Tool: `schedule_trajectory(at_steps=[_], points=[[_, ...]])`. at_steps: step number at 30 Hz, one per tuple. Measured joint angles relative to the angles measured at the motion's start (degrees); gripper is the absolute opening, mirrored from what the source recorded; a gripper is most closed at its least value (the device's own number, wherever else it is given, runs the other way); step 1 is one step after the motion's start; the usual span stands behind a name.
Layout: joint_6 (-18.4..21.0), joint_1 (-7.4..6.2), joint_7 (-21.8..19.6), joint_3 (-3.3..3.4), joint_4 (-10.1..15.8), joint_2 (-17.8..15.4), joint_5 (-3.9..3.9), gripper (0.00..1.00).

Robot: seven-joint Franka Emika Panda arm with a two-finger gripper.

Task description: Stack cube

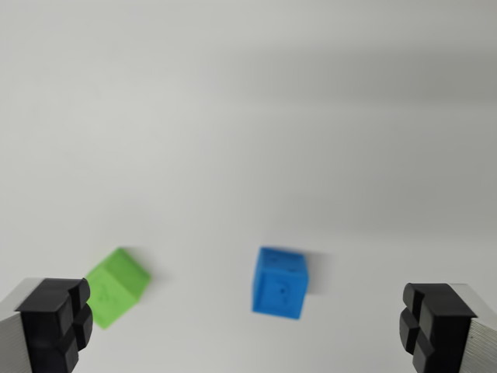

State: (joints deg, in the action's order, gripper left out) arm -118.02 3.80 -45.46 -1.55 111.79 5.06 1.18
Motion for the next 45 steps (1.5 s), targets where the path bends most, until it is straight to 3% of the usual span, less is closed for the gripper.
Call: schedule_trajectory(at_steps=[25, 45], points=[[-0.51, -0.20, 0.27, -0.01, 0.92, -0.12, 0.00, 1.00], [-4.34, -1.34, 2.35, -0.44, 6.14, -1.43, 0.00, 1.00]])
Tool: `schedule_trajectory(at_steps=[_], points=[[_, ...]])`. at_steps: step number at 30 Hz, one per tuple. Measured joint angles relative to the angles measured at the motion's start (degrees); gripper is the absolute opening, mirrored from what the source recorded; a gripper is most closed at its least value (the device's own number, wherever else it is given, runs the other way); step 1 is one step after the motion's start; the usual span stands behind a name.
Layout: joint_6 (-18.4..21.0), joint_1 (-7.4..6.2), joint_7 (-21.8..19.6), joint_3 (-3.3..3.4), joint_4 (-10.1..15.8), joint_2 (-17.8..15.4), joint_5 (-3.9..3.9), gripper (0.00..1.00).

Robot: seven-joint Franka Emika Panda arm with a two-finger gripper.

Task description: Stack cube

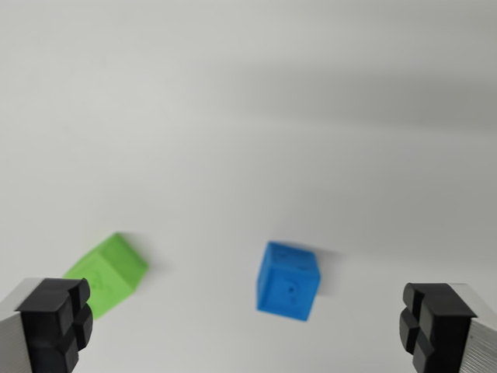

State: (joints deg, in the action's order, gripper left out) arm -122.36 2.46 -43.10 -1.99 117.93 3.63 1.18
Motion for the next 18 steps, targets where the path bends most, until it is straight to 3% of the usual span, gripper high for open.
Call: schedule_trajectory(at_steps=[18], points=[[-5.11, -1.53, 2.86, -0.79, 6.65, -1.28, -0.01, 1.00]])
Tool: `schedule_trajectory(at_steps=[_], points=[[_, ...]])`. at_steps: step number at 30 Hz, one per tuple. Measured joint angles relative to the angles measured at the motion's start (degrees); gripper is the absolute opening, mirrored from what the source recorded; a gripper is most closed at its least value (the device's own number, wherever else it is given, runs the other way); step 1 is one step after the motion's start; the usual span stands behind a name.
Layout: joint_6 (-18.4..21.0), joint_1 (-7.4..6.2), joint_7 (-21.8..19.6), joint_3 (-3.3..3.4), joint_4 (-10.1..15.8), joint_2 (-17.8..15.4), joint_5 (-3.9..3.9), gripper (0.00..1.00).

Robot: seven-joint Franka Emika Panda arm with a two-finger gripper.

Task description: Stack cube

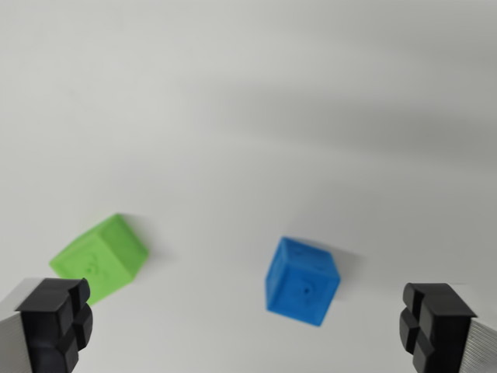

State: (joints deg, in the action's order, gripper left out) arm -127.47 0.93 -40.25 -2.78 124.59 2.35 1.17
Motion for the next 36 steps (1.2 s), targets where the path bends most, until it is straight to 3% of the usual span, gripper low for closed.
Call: schedule_trajectory(at_steps=[13, 36], points=[[-4.69, -1.47, 2.34, -0.75, 5.31, -0.49, -0.05, 1.00], [-15.46, -4.90, 6.68, -2.91, 15.27, 0.55, -0.63, 1.00]])
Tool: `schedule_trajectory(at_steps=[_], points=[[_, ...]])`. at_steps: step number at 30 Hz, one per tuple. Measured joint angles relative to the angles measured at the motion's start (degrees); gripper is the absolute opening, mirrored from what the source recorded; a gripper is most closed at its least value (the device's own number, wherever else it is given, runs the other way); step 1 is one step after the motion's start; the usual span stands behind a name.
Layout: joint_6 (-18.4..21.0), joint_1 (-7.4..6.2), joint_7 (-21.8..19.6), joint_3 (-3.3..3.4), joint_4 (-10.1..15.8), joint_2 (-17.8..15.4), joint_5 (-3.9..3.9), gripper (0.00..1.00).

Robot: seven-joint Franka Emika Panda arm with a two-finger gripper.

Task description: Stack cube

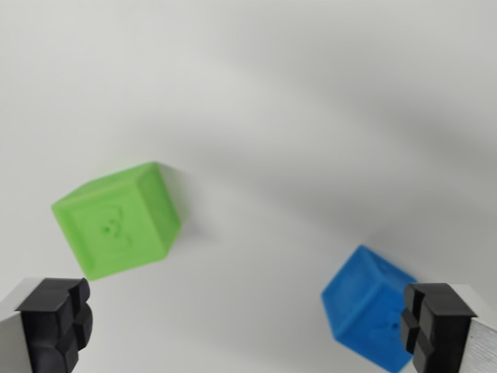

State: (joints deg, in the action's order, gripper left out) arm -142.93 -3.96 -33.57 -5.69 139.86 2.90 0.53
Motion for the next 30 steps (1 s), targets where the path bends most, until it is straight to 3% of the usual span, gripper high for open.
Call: schedule_trajectory(at_steps=[16, 22, 30], points=[[-8.25, -2.78, 1.87, -1.70, 5.21, 3.31, -1.40, 1.00], [-11.38, -3.93, 2.13, -2.18, 6.70, 5.05, -2.45, 1.00], [-15.83, -5.91, 2.09, -2.53, 8.35, 8.10, -4.54, 1.00]])
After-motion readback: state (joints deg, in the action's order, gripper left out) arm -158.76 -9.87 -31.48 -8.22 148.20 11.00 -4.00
